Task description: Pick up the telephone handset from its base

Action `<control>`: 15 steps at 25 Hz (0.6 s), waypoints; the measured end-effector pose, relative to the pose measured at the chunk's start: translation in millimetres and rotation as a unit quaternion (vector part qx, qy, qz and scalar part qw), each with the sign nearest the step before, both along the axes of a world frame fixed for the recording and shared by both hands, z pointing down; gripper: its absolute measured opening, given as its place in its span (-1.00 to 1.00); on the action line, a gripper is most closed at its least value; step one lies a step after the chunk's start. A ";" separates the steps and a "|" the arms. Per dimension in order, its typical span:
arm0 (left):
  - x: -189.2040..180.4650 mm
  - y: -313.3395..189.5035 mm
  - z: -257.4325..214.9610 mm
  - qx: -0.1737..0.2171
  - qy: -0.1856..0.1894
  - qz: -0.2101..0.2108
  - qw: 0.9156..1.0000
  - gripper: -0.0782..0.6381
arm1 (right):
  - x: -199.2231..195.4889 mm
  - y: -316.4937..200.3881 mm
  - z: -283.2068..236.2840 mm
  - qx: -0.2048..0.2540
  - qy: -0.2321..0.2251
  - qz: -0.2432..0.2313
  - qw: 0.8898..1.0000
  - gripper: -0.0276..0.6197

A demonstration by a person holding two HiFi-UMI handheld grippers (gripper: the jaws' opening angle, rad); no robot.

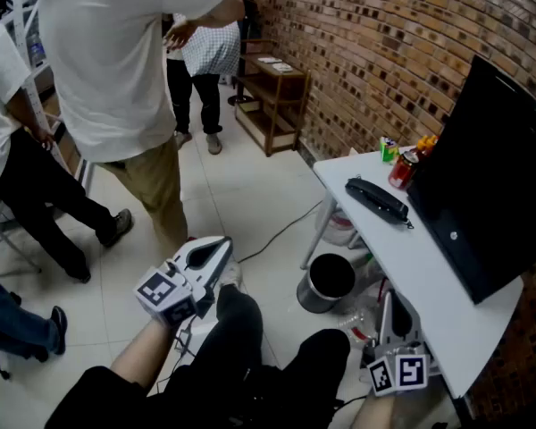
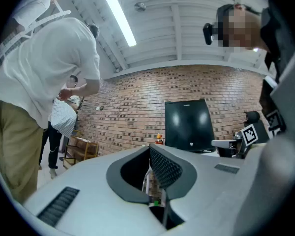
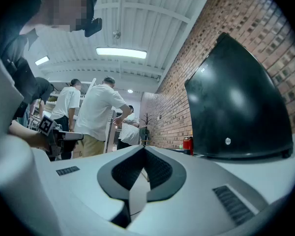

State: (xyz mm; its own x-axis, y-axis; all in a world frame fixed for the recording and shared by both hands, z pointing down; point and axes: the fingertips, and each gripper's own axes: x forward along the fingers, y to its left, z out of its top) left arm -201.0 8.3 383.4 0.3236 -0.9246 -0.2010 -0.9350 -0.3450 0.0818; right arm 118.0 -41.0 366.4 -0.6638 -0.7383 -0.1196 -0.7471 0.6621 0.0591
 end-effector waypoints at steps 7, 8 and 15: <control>13.4 -33.9 -26.8 0.027 0.016 0.025 0.999 -0.77 | -2.7 -28.4 -37.6 0.027 0.019 -0.007 0.999 -0.88; 15.2 -38.7 -27.6 0.027 0.016 0.030 0.999 -0.77 | -2.6 -32.8 -38.3 0.027 0.026 -0.005 0.999 -0.89; 26.3 -96.4 -27.6 0.025 0.006 0.069 0.997 -0.77 | -1.8 -74.3 -41.7 0.021 0.050 0.002 0.999 -0.88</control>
State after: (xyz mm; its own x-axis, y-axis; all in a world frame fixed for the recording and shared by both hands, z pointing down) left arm -174.8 -88.1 355.8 0.4445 -0.8603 -0.2495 -0.8774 -0.4743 0.0725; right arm 116.2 -115.3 324.7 -0.6702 -0.7374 -0.0839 -0.7394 0.6538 0.1604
